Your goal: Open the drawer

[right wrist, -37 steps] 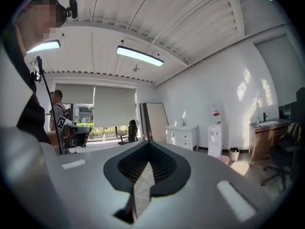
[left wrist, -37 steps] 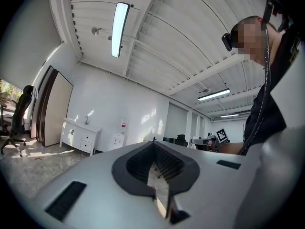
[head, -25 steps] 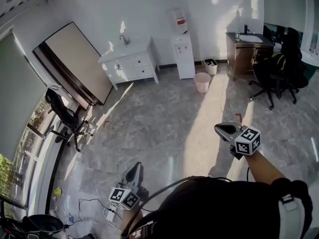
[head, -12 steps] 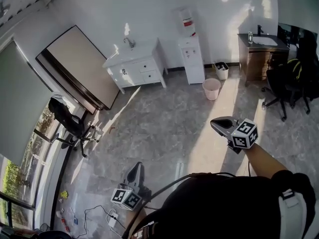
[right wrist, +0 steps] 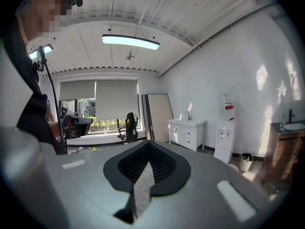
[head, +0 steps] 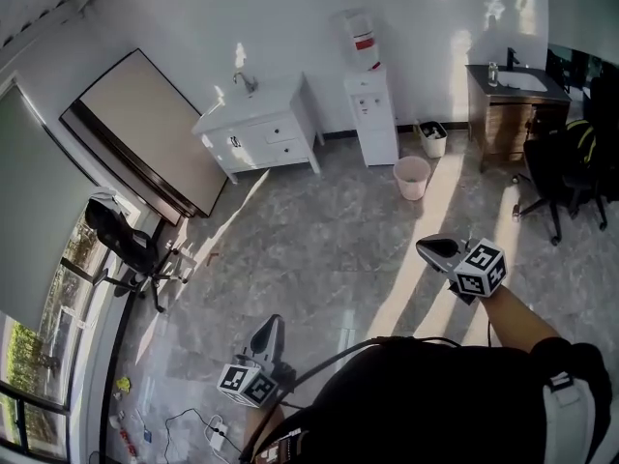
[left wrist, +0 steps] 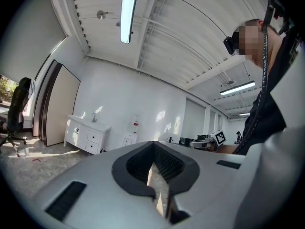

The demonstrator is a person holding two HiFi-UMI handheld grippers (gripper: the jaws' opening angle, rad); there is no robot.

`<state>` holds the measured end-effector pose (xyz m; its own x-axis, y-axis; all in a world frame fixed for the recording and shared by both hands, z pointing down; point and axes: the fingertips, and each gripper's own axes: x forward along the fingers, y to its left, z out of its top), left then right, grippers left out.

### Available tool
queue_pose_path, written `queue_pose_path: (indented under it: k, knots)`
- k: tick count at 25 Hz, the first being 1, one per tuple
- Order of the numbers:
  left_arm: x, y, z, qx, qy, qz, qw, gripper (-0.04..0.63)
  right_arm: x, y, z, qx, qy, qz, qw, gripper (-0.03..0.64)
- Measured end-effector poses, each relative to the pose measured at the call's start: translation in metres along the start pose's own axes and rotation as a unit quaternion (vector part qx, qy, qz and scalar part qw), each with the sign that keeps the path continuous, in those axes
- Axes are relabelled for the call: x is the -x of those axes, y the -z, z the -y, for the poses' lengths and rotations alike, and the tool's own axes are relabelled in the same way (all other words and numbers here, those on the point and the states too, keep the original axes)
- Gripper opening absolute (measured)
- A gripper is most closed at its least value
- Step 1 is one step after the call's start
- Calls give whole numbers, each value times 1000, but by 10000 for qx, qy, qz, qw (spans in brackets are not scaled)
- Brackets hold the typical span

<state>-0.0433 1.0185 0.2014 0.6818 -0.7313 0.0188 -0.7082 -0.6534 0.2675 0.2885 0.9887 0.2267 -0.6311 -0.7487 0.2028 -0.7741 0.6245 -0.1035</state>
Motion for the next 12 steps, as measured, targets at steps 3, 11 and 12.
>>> queue_pose_path:
  k: [3, 11, 12]
  knots:
    - [-24, 0, -30, 33, 187, -20, 9998, 0, -21, 0, 14, -69, 210, -1, 9998, -2]
    - [-65, -46, -144, 131, 748, 10, 9971, 0, -121, -44, 11, -13, 688, 98, 9976, -2]
    - [-68, -56, -158, 127, 832, 69, 9964, 0, -135, -51, 11, -13, 753, 135, 9971, -2]
